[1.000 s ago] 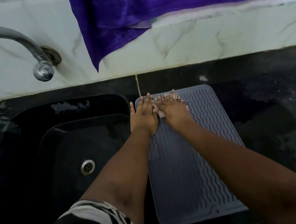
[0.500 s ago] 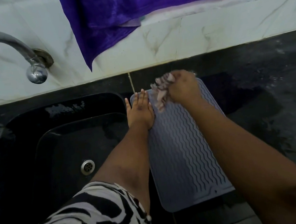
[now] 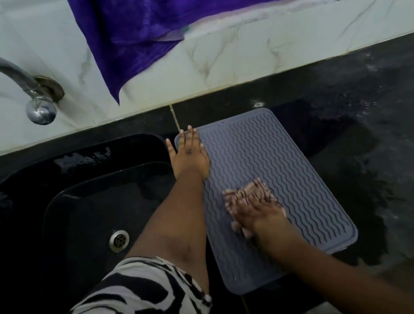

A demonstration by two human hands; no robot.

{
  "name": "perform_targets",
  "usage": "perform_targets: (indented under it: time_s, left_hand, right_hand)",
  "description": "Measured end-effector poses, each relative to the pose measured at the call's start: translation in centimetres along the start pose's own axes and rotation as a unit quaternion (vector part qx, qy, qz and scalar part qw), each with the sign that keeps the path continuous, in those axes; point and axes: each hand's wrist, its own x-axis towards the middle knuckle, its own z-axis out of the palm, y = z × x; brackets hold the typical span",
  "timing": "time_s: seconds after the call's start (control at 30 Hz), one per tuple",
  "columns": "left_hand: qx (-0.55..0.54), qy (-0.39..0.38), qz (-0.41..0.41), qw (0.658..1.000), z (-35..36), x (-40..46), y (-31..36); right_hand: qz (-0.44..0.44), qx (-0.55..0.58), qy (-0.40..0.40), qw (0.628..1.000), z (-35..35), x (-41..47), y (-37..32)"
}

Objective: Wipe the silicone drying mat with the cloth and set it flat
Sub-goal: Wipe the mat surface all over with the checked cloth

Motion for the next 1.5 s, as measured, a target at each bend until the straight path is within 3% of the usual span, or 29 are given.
perform_targets:
  time_s: [0.07, 0.13, 0.27, 0.4, 0.43, 0.5, 0.57, 0.6, 0.8, 0.9, 0.97, 1.03, 1.13, 1.2, 1.27, 1.37, 1.4, 1.5]
  left_hand:
    - [0.042, -0.011, 0.009, 0.999, -0.5, 0.0, 0.3]
    - [0.087, -0.017, 0.035, 0.995, -1.4, -0.4, 0.7]
    - [0.012, -0.026, 0.068, 0.997, -2.9, -2.0, 1.8]
    - [-0.101, 0.034, 0.007, 0.994, -2.2, -6.2, 1.9]
    - [-0.098, 0.019, 0.006, 0.995, -1.9, -7.2, 1.6]
    - [-0.042, -0.026, 0.037, 0.998, -1.3, -8.0, 1.0]
    - [0.011, -0.047, 0.059, 0.997, -1.5, -7.6, 0.8]
    - [0.025, -0.053, 0.057, 0.997, -1.4, -7.4, 0.9]
    - [0.091, -0.087, 0.037, 0.991, -1.1, -7.3, 1.7]
    - [0.087, -0.097, 0.039, 0.991, -1.3, -7.4, 1.7]
    - [0.086, -0.106, 0.036, 0.99, -1.6, -7.5, 1.7]
    - [0.08, -0.11, 0.034, 0.99, -1.9, -7.8, 1.7]
    - [0.019, -0.059, 0.049, 0.997, -1.6, -9.8, 1.7]
    - [-0.049, -0.003, 0.08, 0.996, -0.7, -12.5, 1.9]
    - [-0.083, 0.006, 0.084, 0.993, 0.2, -14.8, 2.0]
    - [-0.056, -0.016, 0.068, 0.996, 1.3, -16.0, 2.0]
    - [-0.04, -0.014, 0.064, 0.997, 1.4, -15.9, 2.1]
    - [-0.013, -0.004, 0.047, 0.999, 1.2, -15.6, 2.7]
  right_hand:
    - [0.099, 0.235, -0.017, 0.967, -1.8, -1.5, -0.4]
    - [0.133, 0.426, 0.017, 0.895, -5.7, -1.6, 0.8]
    - [0.1, 0.489, 0.079, 0.863, -13.2, 0.4, 3.5]
    - [0.058, 0.307, 0.211, 0.926, -12.3, 3.3, 2.3]
    - [0.021, 0.273, 0.201, 0.941, -10.2, 3.6, 1.7]
    - [-0.017, 0.125, 0.098, 0.987, -5.3, 3.7, 0.5]
    - [0.012, -0.044, 0.036, 0.998, -1.4, 3.1, -0.5]
    - [0.019, -0.068, 0.032, 0.997, -0.6, 2.6, -0.9]
    - [0.0, -0.095, -0.02, 0.995, 0.8, -4.7, -0.9]
    - [0.019, -0.054, -0.062, 0.996, 0.6, -8.7, -1.7]
    - [0.054, 0.092, -0.027, 0.994, -1.8, -9.7, -1.8]
    - [0.097, 0.247, 0.017, 0.964, -5.0, -9.5, -0.9]
    - [0.13, 0.358, 0.091, 0.92, -8.9, -7.4, 1.0]
    - [0.122, 0.294, 0.145, 0.937, -9.6, -5.7, 1.0]
    - [0.081, 0.245, 0.172, 0.95, -8.4, -4.7, -0.2]
    - [0.022, 0.183, 0.06, 0.981, -2.6, -4.3, -1.8]
    - [0.027, 0.103, 0.021, 0.994, -0.6, -4.5, -2.3]
    - [0.032, -0.032, -0.001, 0.999, 2.2, -5.9, -2.3]
